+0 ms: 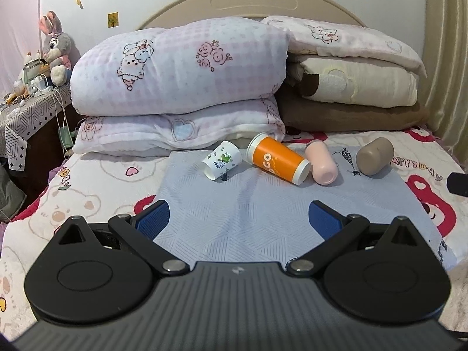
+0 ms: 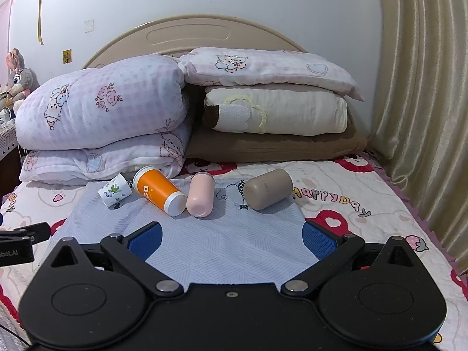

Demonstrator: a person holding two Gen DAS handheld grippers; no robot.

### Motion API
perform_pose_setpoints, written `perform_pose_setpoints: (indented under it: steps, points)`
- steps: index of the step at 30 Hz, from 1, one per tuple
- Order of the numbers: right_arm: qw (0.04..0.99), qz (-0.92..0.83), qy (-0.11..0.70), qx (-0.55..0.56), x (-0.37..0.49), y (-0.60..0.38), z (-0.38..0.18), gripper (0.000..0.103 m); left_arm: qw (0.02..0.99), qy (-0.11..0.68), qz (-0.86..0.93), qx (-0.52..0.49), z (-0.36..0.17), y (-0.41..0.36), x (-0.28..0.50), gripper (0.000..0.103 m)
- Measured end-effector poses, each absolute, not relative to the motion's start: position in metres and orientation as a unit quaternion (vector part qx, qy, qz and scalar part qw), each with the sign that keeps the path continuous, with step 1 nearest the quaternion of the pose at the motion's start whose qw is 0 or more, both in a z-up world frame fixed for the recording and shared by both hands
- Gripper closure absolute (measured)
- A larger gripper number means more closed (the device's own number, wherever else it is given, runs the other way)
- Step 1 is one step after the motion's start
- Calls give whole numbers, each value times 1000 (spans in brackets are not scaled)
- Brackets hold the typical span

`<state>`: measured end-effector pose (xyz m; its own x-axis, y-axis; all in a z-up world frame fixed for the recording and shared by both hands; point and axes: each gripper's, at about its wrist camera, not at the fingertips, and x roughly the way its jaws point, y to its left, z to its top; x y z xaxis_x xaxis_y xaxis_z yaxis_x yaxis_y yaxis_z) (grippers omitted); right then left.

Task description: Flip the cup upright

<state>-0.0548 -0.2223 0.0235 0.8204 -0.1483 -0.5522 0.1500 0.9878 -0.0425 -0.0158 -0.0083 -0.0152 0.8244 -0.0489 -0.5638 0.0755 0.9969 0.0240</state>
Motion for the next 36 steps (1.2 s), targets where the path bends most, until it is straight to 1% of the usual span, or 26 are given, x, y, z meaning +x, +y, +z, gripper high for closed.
perform_pose_setpoints:
  steps: [9, 22, 28, 31, 33, 36]
  points:
    - [953, -77, 293, -3, -53, -222, 23, 0, 951, 307, -26, 21, -18, -6, -15, 0]
    - [952, -73, 298, -8, -54, -220, 20, 0, 934, 355, -43, 21, -25, -9, -9, 0]
    - [965, -2, 264, 0, -52, -215, 22, 0, 921, 385, -56, 22, -19, -6, -5, 0]
    - [975, 32, 218, 12, -51, -215, 29, 0, 924, 380, -42, 22, -9, 0, 4, 0]
    - [982, 51, 183, 12, -48, -217, 34, 0, 925, 377, -39, 25, -1, 3, 15, 0]
    - [980, 83, 178, -15, -26, -218, 45, 0, 925, 378, -45, 15, 12, 10, 44, 0]
